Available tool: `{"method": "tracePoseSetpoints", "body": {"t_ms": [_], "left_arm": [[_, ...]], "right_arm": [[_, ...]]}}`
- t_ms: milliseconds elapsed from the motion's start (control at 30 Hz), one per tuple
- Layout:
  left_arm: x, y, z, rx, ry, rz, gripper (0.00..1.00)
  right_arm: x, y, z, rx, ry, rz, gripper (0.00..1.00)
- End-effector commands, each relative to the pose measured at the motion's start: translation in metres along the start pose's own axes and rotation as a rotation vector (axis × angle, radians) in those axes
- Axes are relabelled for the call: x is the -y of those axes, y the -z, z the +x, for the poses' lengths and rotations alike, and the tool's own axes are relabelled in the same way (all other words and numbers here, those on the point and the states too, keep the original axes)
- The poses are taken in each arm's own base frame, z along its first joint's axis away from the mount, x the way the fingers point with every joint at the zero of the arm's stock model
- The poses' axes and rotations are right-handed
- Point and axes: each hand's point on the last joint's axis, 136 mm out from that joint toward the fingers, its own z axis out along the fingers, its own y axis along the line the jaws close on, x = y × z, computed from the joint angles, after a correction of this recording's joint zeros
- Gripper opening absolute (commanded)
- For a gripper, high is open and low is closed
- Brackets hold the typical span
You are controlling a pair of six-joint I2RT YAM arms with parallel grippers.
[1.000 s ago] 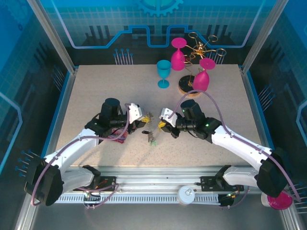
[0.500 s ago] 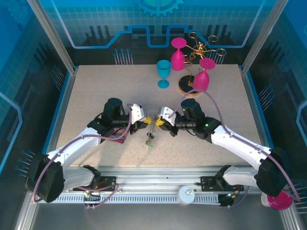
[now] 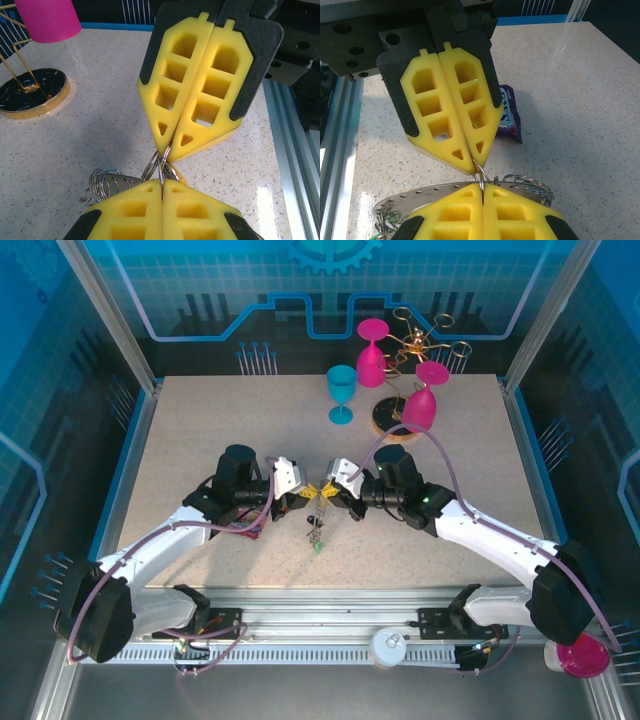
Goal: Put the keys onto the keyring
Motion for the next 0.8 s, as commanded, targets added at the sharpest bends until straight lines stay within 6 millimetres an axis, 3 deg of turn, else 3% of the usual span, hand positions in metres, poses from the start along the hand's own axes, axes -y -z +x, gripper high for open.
{"method": "tracePoseSetpoints", "body": {"t_ms": [0,233,567,700,767], "left_arm": [[0.004,0.000,-0.022,0.062,-0.044,0.037,0.00],[0.003,0.001,-0.024,0.070,-0.062,0.021,0.00],[-0.006,0.006,-0.030,0.101,-0.116,-0.059,0.00],[-0.010,0.008,-0.032,0.109,-0.128,-0.091,0.00],[-0.010,0.009,-0.032,0.108,-0.128,-0.096,0.00]], "right_arm": [[0.009,-0.002,-0.011,0.033,-0.001,0.046,0.00],[0.024,-0.003,0.002,-0.024,-0.056,0.126,0.00],[0.014,-0.004,0.005,-0.034,-0.095,0.061,0.00],[0.013,-0.003,0.006,-0.036,-0.106,0.046,0.18],[0.015,-0.001,0.006,-0.033,-0.116,0.047,0.20]]}}
